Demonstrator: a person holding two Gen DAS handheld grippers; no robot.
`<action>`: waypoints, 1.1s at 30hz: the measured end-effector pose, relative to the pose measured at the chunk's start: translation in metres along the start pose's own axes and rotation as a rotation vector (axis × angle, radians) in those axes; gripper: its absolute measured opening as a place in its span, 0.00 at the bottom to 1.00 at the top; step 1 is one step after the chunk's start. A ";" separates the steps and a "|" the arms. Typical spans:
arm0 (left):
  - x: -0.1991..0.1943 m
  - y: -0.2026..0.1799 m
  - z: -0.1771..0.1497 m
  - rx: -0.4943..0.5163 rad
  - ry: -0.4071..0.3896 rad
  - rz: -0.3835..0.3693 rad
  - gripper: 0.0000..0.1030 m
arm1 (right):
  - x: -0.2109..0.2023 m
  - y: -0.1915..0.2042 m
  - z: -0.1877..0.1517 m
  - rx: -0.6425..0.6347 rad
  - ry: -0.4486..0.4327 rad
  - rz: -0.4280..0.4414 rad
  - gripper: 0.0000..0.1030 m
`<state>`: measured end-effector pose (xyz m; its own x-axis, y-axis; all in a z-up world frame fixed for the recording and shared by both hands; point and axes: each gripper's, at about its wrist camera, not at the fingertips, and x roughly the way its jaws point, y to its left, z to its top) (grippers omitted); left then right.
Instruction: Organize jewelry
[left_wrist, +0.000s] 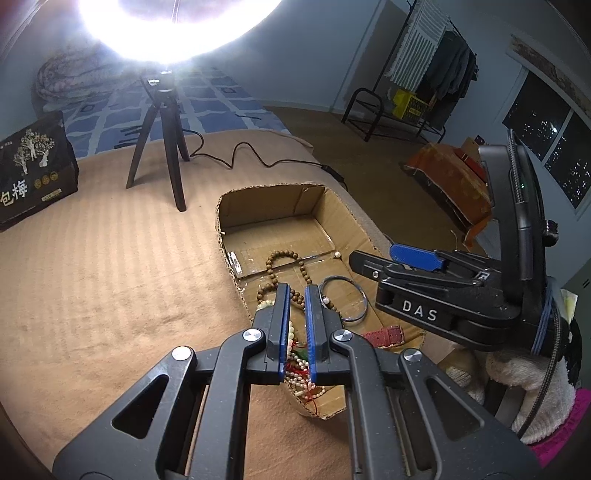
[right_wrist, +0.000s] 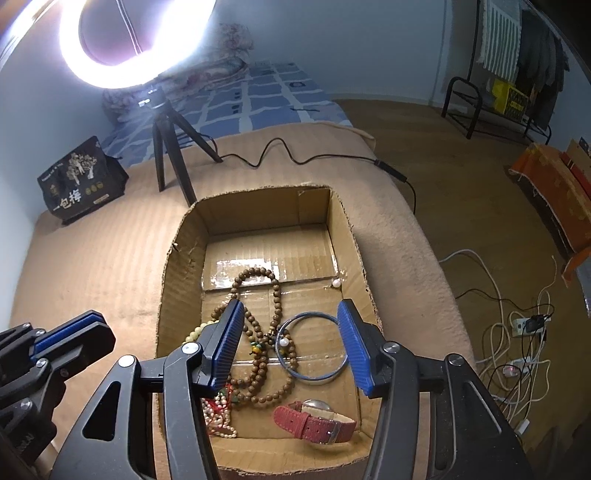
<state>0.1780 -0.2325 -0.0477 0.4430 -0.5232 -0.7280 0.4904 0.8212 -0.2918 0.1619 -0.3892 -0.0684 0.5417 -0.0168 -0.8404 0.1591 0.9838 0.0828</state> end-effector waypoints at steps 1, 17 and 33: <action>-0.003 -0.001 -0.001 0.002 -0.004 0.003 0.05 | -0.003 0.000 0.000 0.000 -0.006 -0.001 0.50; -0.065 -0.018 -0.020 0.082 -0.107 0.041 0.06 | -0.067 0.018 -0.014 -0.058 -0.124 -0.003 0.52; -0.125 -0.025 -0.048 0.149 -0.190 0.061 0.55 | -0.126 0.031 -0.050 -0.055 -0.256 -0.036 0.77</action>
<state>0.0743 -0.1770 0.0206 0.6013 -0.5185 -0.6080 0.5577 0.8172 -0.1455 0.0575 -0.3477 0.0130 0.7290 -0.0896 -0.6786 0.1407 0.9898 0.0204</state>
